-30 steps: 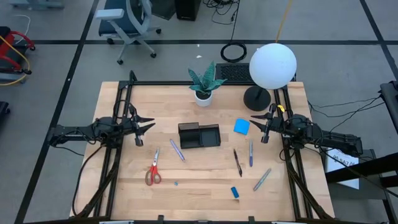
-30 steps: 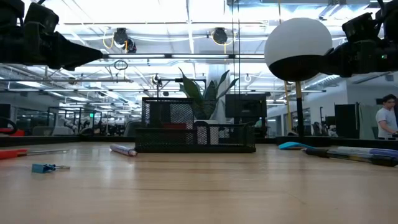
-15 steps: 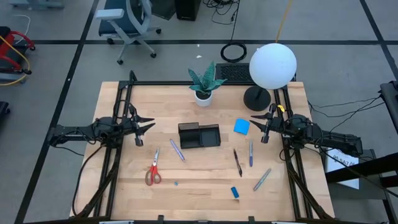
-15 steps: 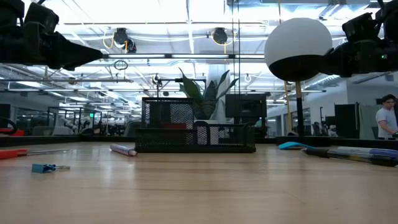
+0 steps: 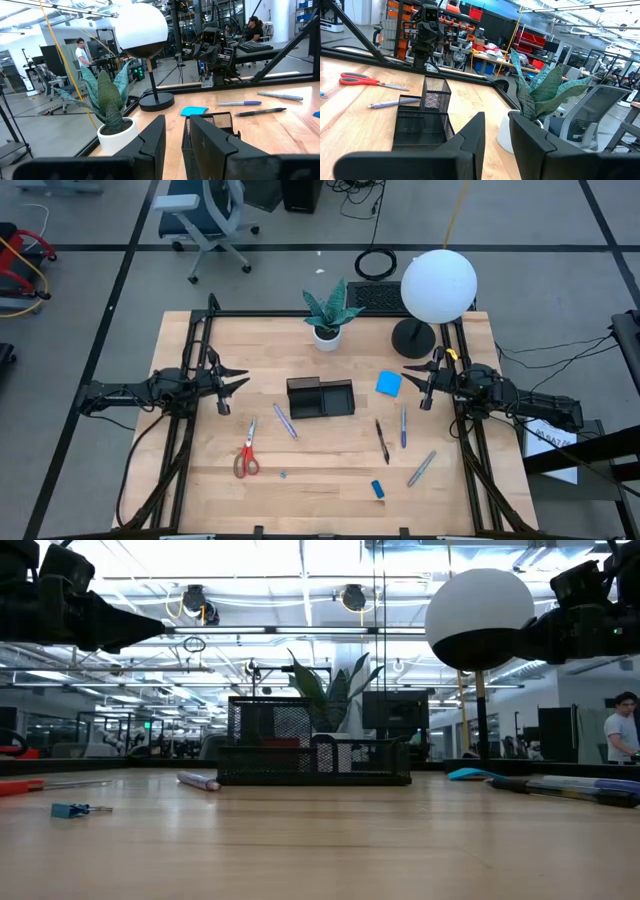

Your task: Pick and place office supplies into organizer

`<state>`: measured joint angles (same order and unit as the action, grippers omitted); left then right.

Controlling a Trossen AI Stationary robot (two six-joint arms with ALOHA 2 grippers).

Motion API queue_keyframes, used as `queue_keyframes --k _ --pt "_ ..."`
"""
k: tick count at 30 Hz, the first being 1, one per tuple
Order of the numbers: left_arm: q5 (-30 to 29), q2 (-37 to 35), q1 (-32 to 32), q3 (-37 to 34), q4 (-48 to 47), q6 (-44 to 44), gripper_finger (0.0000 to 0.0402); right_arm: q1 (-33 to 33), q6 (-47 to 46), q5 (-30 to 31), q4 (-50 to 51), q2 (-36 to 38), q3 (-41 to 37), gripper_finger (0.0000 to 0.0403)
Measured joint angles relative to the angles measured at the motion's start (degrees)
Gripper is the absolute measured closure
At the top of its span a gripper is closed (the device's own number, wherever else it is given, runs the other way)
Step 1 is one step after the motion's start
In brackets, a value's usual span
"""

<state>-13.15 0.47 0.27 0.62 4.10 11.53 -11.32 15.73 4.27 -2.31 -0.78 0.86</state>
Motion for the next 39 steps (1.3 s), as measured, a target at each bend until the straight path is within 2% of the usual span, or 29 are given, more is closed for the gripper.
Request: queue_keyframes --k 19,26,31,33,39 --pt "0.0 0.0 0.0 0.0 0.0 0.0 0.0304 0.0 -0.8 0.0 0.0 0.0 0.0 0.0323" --pt "0.0 0.0 0.0 0.0 0.0 0.0 0.0304 0.0 -14.9 0.0 -0.1 0.0 0.0 0.0323" --pt "0.0 0.0 0.0 0.0 0.0 0.0 0.0304 0.1 -20.4 -0.1 -4.3 0.0 0.0 0.0323" --pt "0.0 0.0 0.0 0.0 0.0 0.0 0.0304 0.1 -25.2 -2.7 -5.5 0.0 0.0 0.0324" --pt "0.0 0.0 0.0 0.0 0.0 0.0 0.0304 0.4 -41.1 -20.0 -9.5 0.0 0.0 0.0323"
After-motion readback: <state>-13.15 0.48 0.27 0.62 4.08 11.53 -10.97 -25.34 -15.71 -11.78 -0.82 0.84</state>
